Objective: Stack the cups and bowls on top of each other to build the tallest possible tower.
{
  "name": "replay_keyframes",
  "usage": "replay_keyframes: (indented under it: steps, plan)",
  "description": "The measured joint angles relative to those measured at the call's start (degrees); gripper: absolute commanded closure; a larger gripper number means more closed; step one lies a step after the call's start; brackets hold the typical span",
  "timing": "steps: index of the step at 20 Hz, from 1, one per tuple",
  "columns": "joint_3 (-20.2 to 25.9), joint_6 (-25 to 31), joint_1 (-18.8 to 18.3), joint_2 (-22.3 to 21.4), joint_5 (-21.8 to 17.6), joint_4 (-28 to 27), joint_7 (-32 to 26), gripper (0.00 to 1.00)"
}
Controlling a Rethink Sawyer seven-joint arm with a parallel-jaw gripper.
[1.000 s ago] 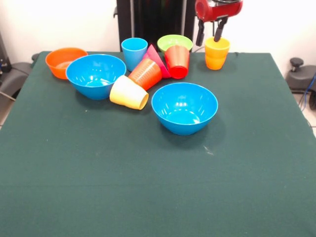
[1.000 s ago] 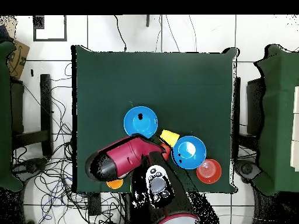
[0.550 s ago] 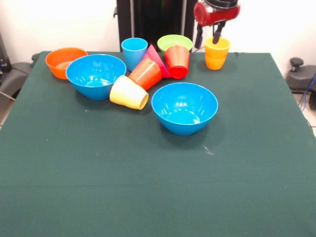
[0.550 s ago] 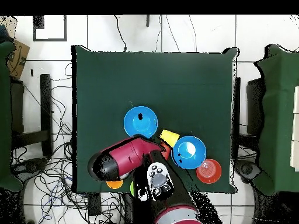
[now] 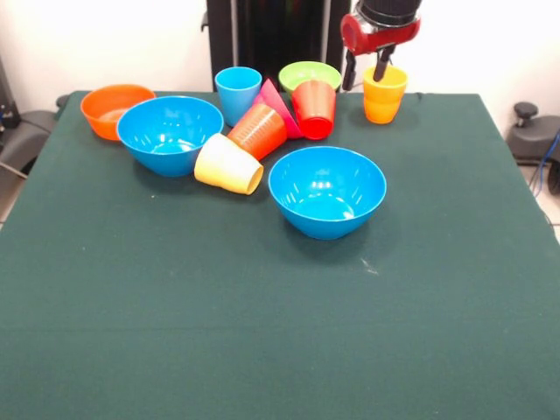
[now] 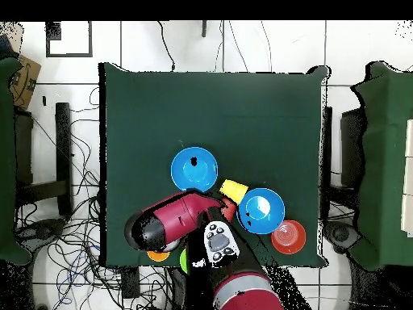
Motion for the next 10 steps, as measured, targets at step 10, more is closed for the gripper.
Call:
replay_keyframes:
  steps: [10]
  plan:
    - [-1.3,-0.9,1.7,2.5,0.2,0.0,0.3,0.00]
